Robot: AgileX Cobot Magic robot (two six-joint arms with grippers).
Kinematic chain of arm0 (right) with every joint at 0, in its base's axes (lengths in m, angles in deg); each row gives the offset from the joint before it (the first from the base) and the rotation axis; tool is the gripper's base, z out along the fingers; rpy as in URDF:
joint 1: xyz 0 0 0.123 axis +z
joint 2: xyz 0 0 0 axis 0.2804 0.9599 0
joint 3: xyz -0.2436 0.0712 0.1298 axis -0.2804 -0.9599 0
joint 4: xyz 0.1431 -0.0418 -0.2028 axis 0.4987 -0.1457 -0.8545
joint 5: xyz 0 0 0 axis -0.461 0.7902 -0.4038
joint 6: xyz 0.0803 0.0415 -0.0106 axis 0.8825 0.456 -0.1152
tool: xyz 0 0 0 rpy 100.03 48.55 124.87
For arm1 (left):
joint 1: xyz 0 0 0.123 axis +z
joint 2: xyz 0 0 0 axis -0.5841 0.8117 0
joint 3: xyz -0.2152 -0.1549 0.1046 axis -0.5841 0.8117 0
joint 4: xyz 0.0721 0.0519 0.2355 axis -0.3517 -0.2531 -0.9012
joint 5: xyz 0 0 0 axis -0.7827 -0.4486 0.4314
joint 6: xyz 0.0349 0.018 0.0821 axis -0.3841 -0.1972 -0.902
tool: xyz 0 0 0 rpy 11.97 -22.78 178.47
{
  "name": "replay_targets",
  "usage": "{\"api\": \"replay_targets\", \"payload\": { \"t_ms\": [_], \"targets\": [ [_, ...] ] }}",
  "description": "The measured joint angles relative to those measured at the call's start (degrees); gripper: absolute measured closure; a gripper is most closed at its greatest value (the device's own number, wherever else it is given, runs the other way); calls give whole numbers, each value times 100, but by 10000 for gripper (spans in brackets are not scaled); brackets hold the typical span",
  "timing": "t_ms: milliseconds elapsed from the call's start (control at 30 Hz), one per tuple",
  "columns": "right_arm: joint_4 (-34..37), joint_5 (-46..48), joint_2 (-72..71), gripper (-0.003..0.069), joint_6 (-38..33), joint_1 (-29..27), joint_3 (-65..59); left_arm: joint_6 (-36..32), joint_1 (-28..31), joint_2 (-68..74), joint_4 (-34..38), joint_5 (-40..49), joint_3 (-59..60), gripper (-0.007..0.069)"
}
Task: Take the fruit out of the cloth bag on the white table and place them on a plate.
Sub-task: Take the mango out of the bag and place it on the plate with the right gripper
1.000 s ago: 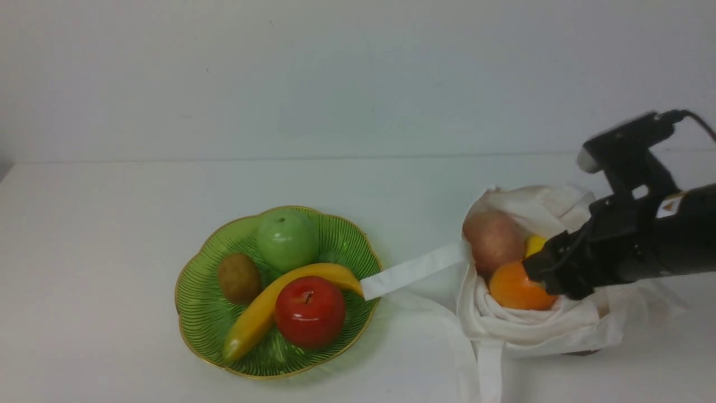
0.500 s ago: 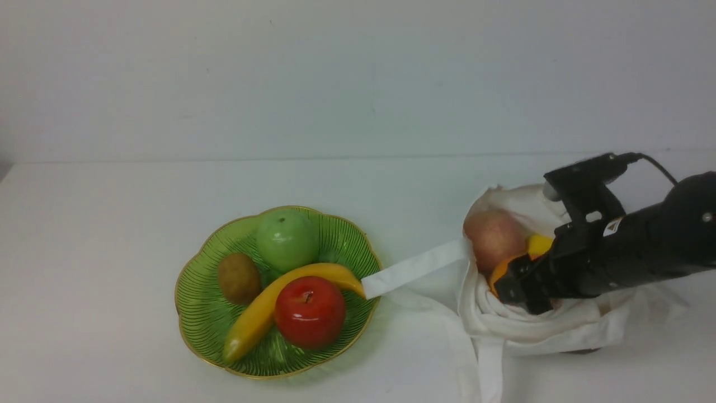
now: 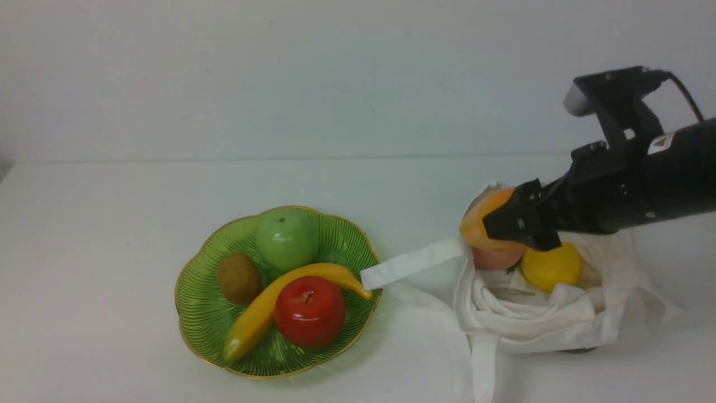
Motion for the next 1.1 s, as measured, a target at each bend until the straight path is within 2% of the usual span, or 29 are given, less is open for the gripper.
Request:
{"api": "replay_targets", "payload": {
  "t_ms": [67, 200, 300, 433, 567, 733, 1100],
  "targets": [
    [371, 84, -50, 91, -170, 14, 72, 0, 0, 0, 0, 0, 0, 632],
    [1686, 110, -62, 91, -1086, 276, 186, 0, 0, 0, 0, 0, 0, 632],
    [2605, -279, 90, 91, -2183, 872, 197, 0, 0, 0, 0, 0, 0, 632],
    [3354, -1129, 609, 91, -2884, 1712, 233, 0, 0, 0, 0, 0, 0, 632],
    [3476, -1722, 1351, 91, -3102, 2278, 519, 0, 0, 0, 0, 0, 0, 632],
    [3464, -1835, 2227, 91, -3161, 2548, 1120, 0, 0, 0, 0, 0, 0, 632],
    [3451, -2072, 3514, 91, -3161, 2568, 1907, 0, 0, 0, 0, 0, 0, 632]
  ]
}}
